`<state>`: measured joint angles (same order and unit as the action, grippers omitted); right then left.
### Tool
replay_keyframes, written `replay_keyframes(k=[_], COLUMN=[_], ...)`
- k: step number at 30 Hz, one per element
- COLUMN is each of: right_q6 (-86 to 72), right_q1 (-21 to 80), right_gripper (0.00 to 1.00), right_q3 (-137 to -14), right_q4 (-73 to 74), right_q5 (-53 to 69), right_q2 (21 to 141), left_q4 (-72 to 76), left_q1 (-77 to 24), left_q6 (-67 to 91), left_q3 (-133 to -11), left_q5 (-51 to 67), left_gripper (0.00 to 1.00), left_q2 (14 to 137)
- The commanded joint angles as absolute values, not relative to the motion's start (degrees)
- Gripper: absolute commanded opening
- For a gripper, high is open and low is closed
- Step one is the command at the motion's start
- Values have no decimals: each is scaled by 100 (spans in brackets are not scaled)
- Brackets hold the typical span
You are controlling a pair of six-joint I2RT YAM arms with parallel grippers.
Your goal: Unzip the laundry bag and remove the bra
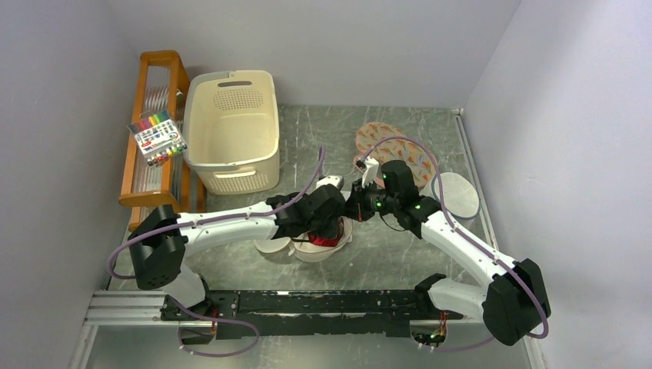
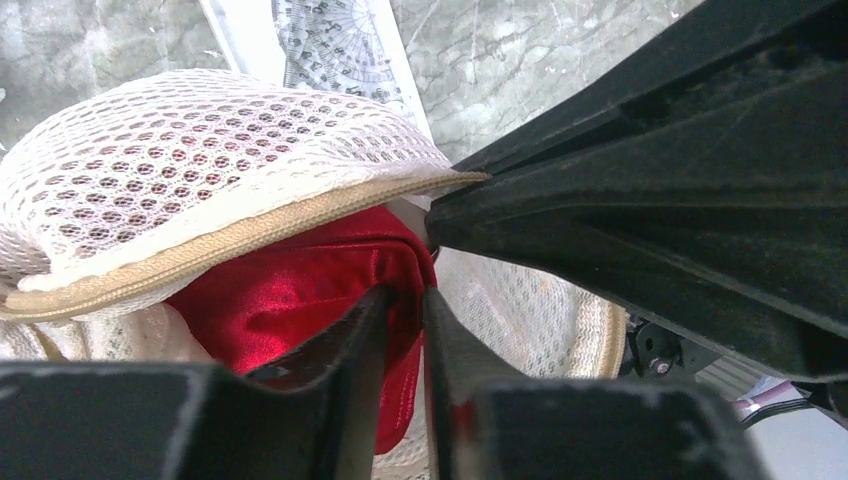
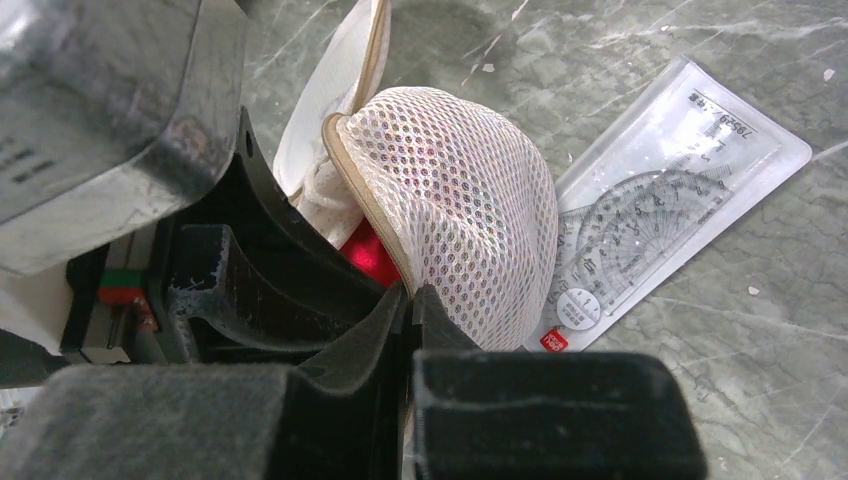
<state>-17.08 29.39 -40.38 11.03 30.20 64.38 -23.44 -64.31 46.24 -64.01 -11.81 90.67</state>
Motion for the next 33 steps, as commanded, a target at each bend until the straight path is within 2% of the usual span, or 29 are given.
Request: replay_keyframes(k=[1, 4, 5, 12, 20, 33], right_q6=[-1658, -1682, -1687, -1729, -1823, -1871], right_q1=[2955, 2961, 2961, 2962, 2952, 2959], right_gripper=[0, 0, 0, 0, 0, 0], right_q3=[-3975, -3913, -3904, -3859, -3781, -3795], right_q4=[1092, 1041, 1029, 969, 903, 875], right_q5=[2968, 2919, 2910, 2700, 2481, 2550], right_q2=[6356, 6339, 6339, 6358, 6350, 6451], left_q4=[-2293, -2461, -2529, -2728, -1531, -1112], left_q1=[-6415, -6416, -6416, -6407, -6407, -6407], left_q6=[4408, 4361, 4341, 4039, 3387, 2655], left_q3=[-6415, -6375, -6354, -5909, -5379, -6382], left_q5=[-1282, -1473, -1569, -2139, -657, -537], left_gripper=[25, 8, 7, 7, 7, 7], left_q2=[8831, 8460, 8267, 7085, 5750, 4570])
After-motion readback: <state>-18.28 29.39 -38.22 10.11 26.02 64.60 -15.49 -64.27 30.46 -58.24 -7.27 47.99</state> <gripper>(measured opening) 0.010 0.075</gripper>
